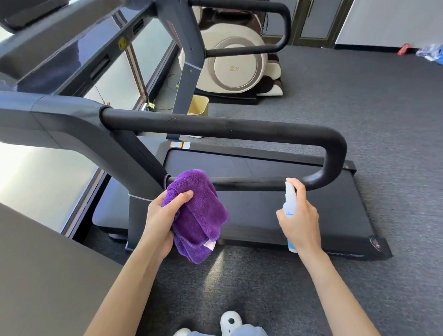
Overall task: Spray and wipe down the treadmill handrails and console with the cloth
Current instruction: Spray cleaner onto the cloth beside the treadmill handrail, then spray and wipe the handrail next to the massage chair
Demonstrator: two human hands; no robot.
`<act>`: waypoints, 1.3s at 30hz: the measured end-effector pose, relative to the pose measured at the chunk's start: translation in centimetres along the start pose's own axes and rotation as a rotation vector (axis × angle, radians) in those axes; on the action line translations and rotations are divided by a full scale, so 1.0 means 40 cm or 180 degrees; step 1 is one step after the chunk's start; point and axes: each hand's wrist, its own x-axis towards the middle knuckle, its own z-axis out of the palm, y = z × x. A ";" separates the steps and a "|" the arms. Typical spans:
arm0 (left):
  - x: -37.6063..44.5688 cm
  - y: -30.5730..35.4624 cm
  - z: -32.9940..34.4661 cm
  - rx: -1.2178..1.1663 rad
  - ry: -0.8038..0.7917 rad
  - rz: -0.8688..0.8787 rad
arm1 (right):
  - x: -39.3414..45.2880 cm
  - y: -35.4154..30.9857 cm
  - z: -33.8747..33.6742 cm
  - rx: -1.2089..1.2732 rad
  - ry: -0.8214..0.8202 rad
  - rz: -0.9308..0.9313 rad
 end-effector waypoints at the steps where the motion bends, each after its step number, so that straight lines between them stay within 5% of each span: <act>1: -0.002 -0.003 0.007 -0.0005 -0.0024 0.0006 | 0.003 0.007 -0.005 0.0036 0.0020 0.0019; 6: -0.013 -0.014 0.031 -0.0018 -0.0054 0.0001 | 0.010 0.026 -0.014 0.0079 0.0330 0.0026; 15: -0.044 -0.033 0.058 -0.0079 0.0038 0.0070 | -0.006 0.022 -0.055 0.0209 0.0015 -0.0019; 21: -0.066 -0.028 0.050 0.1046 0.0516 0.1085 | -0.018 -0.064 -0.054 0.0152 -0.0227 -0.0887; 30: -0.104 0.094 0.028 0.0508 0.1081 0.1808 | -0.010 -0.140 -0.068 0.0692 -0.0697 -0.0959; 36: -0.025 0.307 0.052 0.1656 0.1895 0.2924 | 0.000 -0.183 -0.079 0.0827 -0.0687 -0.0999; 39: 0.042 0.354 0.067 0.2462 0.1880 0.2804 | 0.004 -0.205 -0.077 0.0936 -0.0597 -0.0920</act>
